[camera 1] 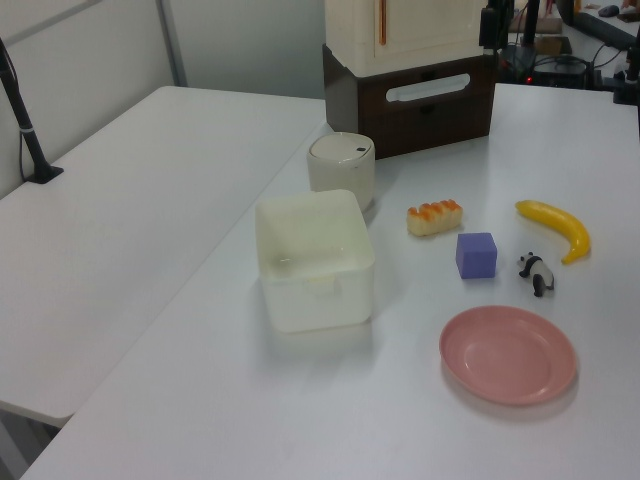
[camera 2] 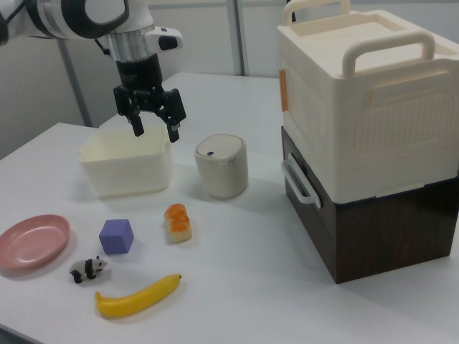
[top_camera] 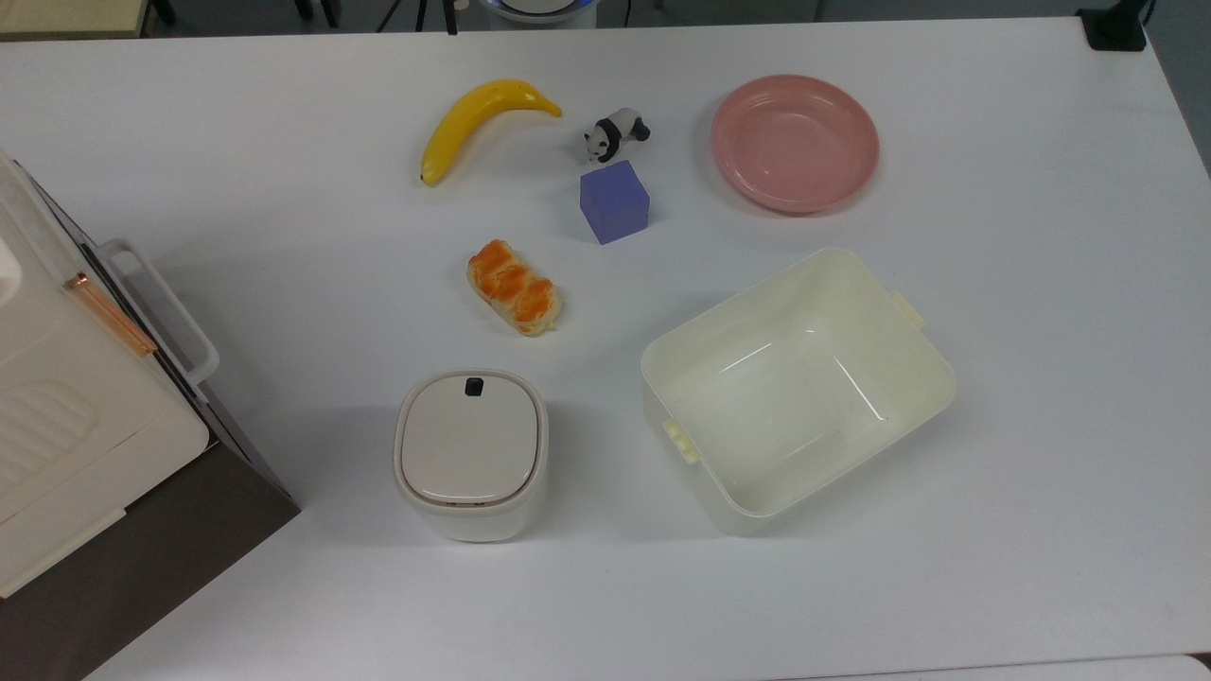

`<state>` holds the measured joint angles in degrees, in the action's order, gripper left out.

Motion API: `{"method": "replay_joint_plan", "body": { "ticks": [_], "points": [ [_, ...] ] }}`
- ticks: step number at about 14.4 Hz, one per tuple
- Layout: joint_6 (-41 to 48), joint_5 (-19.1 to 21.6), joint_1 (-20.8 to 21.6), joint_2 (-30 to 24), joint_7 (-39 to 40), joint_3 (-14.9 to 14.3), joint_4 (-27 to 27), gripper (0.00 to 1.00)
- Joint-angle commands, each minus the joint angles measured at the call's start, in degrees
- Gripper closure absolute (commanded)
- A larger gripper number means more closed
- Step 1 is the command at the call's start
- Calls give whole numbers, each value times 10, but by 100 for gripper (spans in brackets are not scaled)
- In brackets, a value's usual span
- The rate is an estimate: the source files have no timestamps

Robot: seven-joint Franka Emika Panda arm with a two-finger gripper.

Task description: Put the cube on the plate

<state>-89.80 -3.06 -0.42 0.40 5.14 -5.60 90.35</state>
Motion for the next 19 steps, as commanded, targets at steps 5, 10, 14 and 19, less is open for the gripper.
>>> {"method": "replay_joint_plan", "body": {
  "ticks": [5, 10, 14, 19],
  "points": [
    [2, -5, 6, -2, 0, 2, 0, 0],
    [-8, -5, 5, 3, 1, 2, 0, 0],
    [-9, -5, 15, 17, 4, 4, -3, 0],
    [-22, -5, 59, 22, 4, 4, 2, 0]
  ]
}}
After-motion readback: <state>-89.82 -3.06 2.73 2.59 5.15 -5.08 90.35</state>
